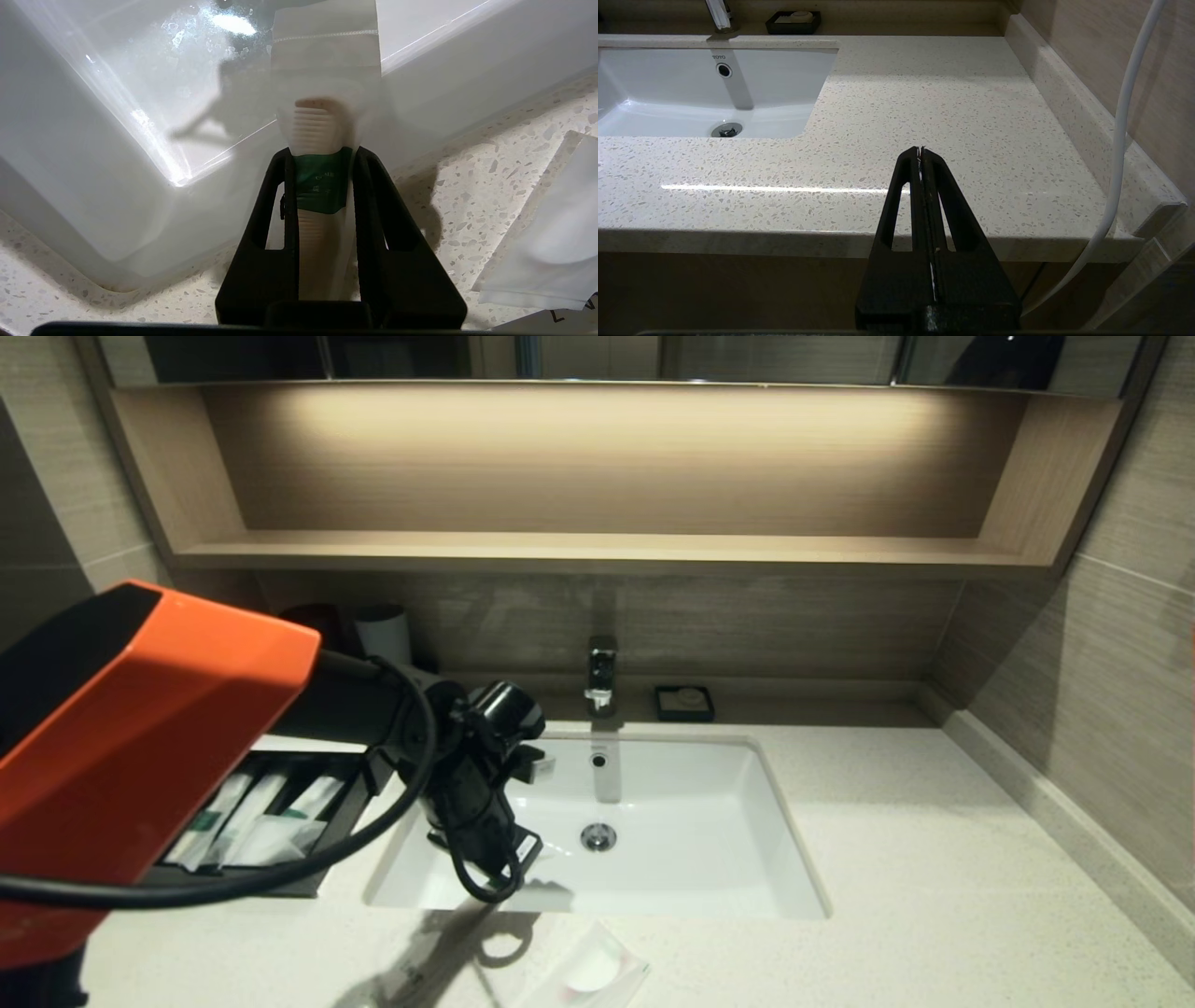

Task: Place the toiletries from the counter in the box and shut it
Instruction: Pick up the bathroom toiletry

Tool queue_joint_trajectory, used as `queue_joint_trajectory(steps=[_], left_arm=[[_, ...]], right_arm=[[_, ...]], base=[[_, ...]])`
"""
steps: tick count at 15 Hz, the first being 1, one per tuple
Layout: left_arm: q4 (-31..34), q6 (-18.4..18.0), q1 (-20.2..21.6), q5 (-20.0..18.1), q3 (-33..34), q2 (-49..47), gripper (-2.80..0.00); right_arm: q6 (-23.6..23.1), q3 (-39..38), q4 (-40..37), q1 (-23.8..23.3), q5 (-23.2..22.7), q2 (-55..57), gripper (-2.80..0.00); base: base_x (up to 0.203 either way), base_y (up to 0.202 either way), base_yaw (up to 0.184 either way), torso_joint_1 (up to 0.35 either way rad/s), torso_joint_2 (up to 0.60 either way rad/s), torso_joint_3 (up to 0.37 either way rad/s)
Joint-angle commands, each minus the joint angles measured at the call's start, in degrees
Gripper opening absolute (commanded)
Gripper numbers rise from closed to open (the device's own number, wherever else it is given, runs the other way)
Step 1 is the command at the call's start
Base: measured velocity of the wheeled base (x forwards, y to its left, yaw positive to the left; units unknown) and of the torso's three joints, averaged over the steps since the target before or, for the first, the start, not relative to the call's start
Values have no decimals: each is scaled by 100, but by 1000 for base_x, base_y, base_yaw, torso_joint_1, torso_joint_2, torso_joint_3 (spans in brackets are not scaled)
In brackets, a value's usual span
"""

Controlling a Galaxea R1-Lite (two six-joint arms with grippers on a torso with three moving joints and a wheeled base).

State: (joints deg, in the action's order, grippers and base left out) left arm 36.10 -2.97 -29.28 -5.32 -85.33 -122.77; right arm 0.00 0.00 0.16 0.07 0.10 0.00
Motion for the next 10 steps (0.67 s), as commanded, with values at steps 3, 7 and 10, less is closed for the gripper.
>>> queue_joint_trajectory(steps=[3, 7, 10], left_arm=[[26, -1, 91, -5, -51, 331, -280], [136, -10, 363, -4, -149, 732, -280], [324, -93, 737, 4, -286, 1072, -280]], right_arm=[[0, -9, 2, 1, -1, 0, -280], [0, -9, 2, 1, -1, 0, -280], [0, -4, 2, 1, -1, 0, -280]], base=[[0, 0, 0, 0, 0, 0], [0, 0, 0, 0, 0, 0], [0, 0, 0, 0, 0, 0]])
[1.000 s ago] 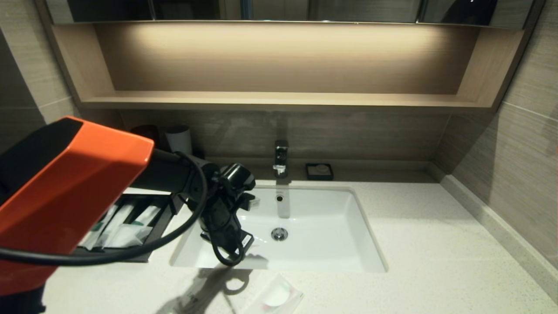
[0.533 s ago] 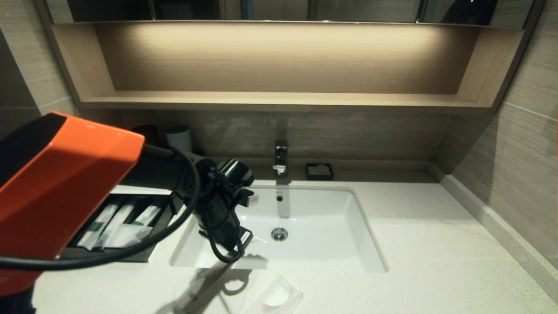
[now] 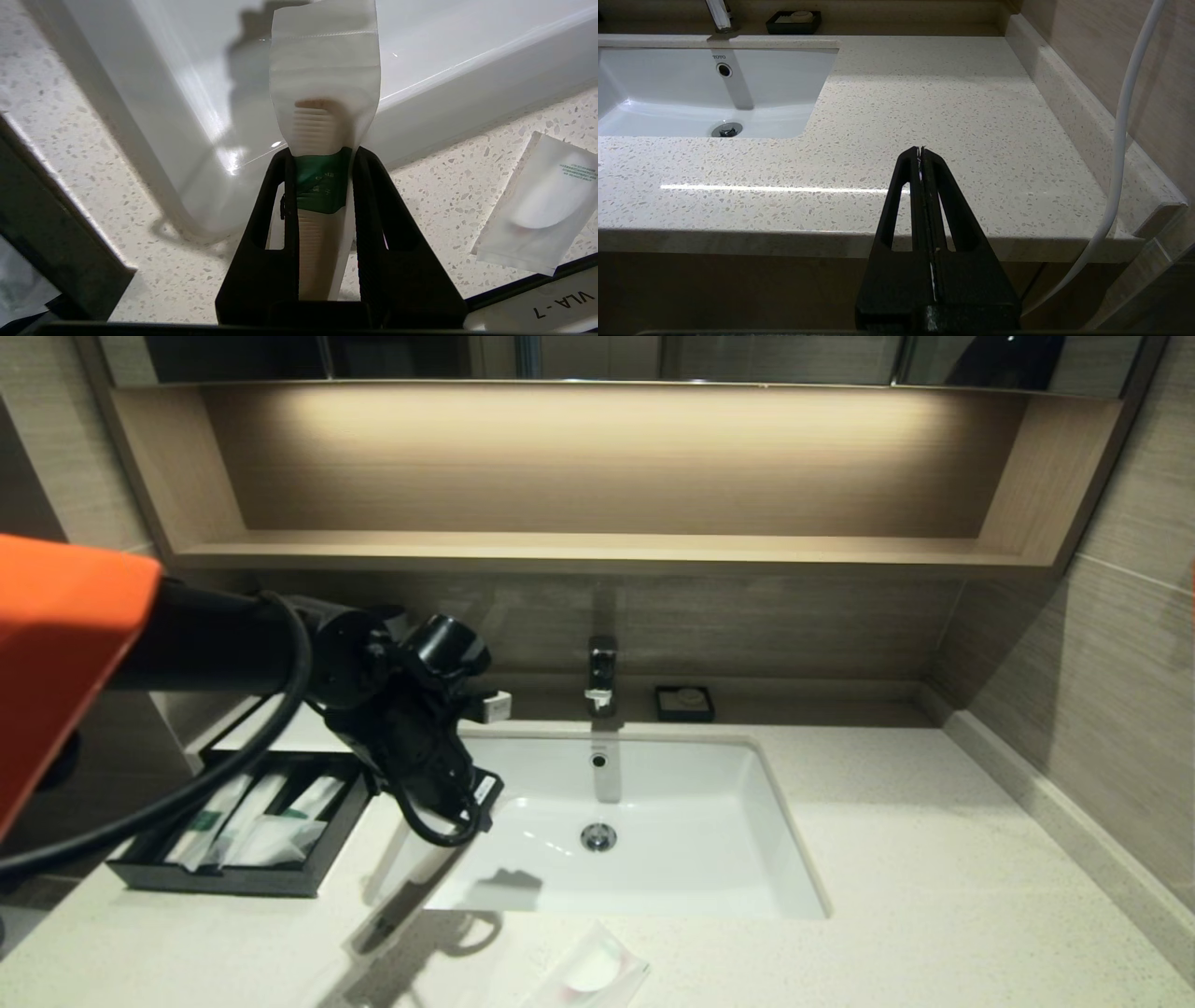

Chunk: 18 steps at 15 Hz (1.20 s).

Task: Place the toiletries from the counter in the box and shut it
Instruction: Pick up the bathroom toiletry, then place the bathroom toiletry into the drawer

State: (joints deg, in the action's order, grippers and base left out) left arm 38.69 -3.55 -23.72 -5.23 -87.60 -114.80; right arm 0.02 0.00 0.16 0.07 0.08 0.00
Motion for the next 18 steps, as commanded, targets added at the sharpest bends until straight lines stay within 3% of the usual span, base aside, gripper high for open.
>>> queue_joint_trajectory(steps=[1, 12, 18], left_arm=[[146, -115, 334, -4, -74, 396, -280], [550, -477, 2345, 285, -510, 676, -280], [541, -542, 3023, 331, -799, 432, -280]], right_arm=[[-2, -9, 2, 1, 1, 0, -280], [-2, -9, 2, 1, 1, 0, -280], [-2, -9, 2, 1, 1, 0, -280]], base=[[0, 0, 0, 0, 0, 0], [0, 0, 0, 0, 0, 0], [0, 0, 0, 0, 0, 0]])
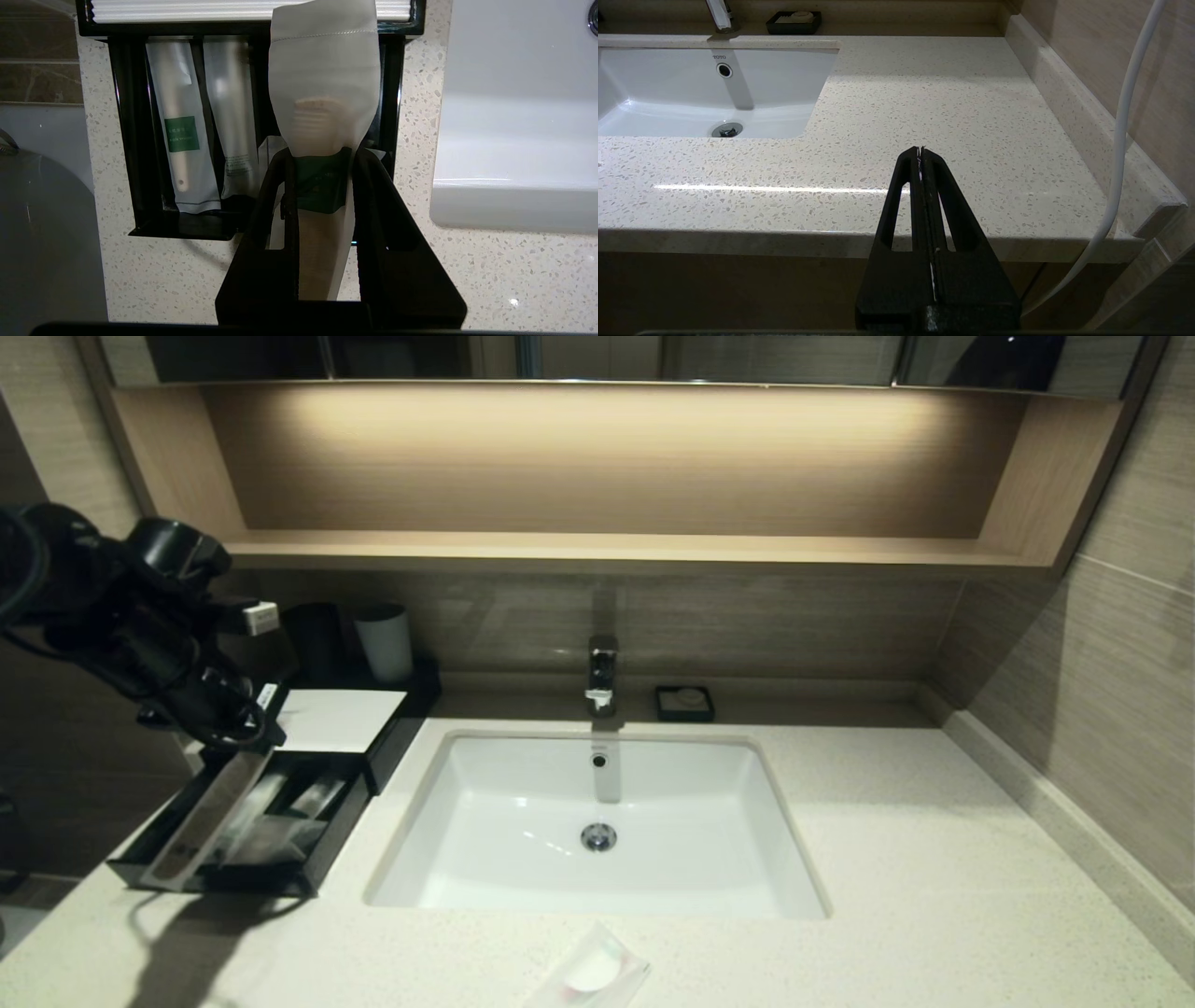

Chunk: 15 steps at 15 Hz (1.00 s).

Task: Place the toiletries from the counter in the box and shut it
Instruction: Place the bathroom toiletry into the drawer

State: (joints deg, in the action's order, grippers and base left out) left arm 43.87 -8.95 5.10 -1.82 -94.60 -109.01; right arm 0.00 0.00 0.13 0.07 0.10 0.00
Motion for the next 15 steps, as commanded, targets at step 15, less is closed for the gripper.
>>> queue_joint_trajectory(steps=[15], left_arm=[[231, -36, 949, 6, -686, -1025, -280]], right_arm=[[0, -9, 4, 1, -1, 0, -280]], base=[[0, 0, 0, 0, 0, 0]])
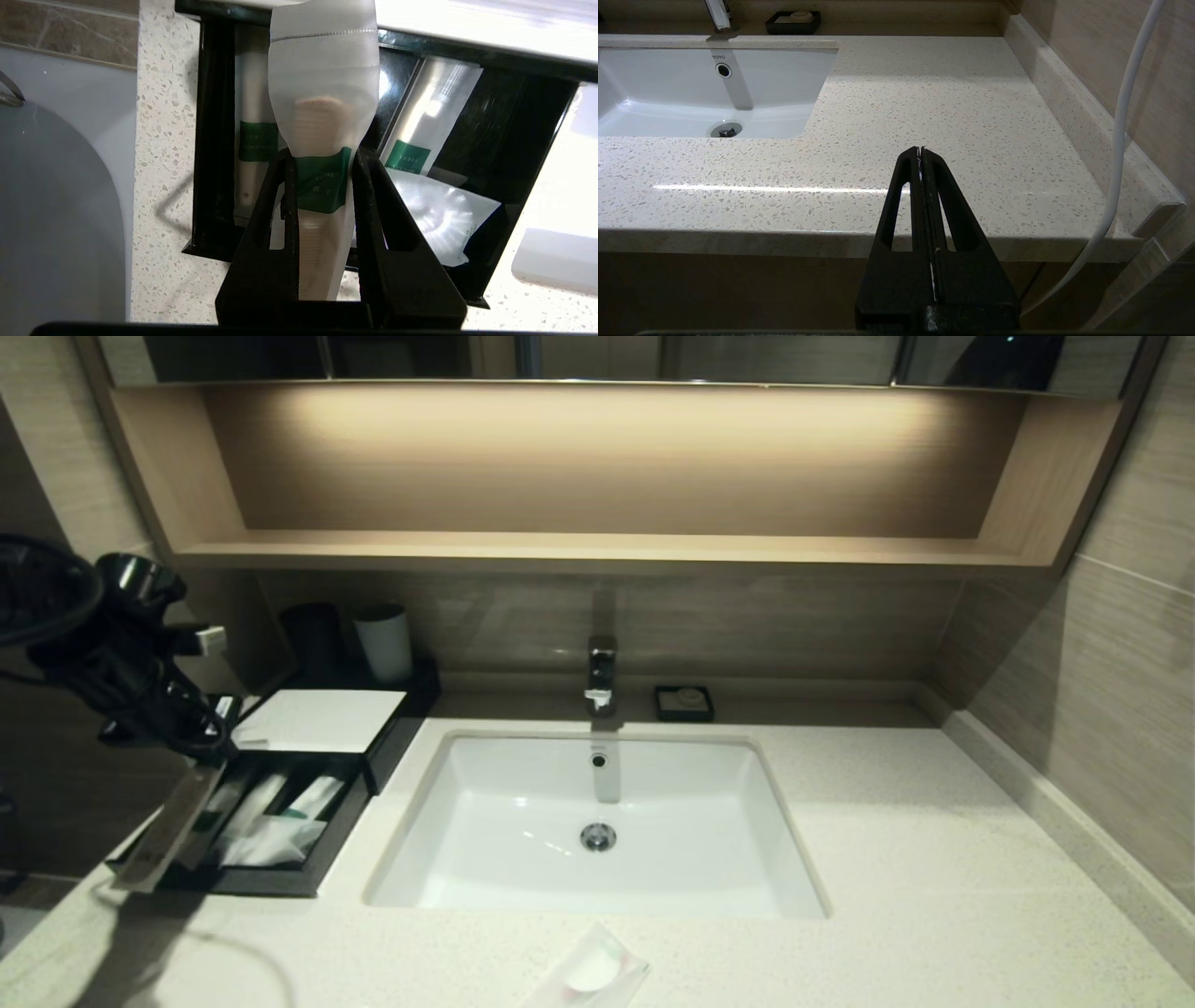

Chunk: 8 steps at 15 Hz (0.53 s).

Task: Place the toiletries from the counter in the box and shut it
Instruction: Place the bathroom toiletry into the drawer

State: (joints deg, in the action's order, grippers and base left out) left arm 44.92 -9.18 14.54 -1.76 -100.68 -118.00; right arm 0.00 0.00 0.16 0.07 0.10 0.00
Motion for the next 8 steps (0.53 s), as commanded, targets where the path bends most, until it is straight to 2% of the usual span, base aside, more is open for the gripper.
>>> queue_joint_trajectory(steps=[1, 5, 8], left_arm=[[307, -20, 5, -7, -227, -203, -280], [1251, -115, 5, -2, -989, -532, -280], [1284, -190, 5, -18, -986, -661, -280]], right_arm=[[0, -9, 2, 1, -1, -1, -280], [0, -9, 2, 1, -1, 0, -280], [0, -9, 2, 1, -1, 0, -280]], base=[[0, 0, 0, 0, 0, 0], [0, 0, 0, 0, 0, 0], [0, 0, 0, 0, 0, 0]])
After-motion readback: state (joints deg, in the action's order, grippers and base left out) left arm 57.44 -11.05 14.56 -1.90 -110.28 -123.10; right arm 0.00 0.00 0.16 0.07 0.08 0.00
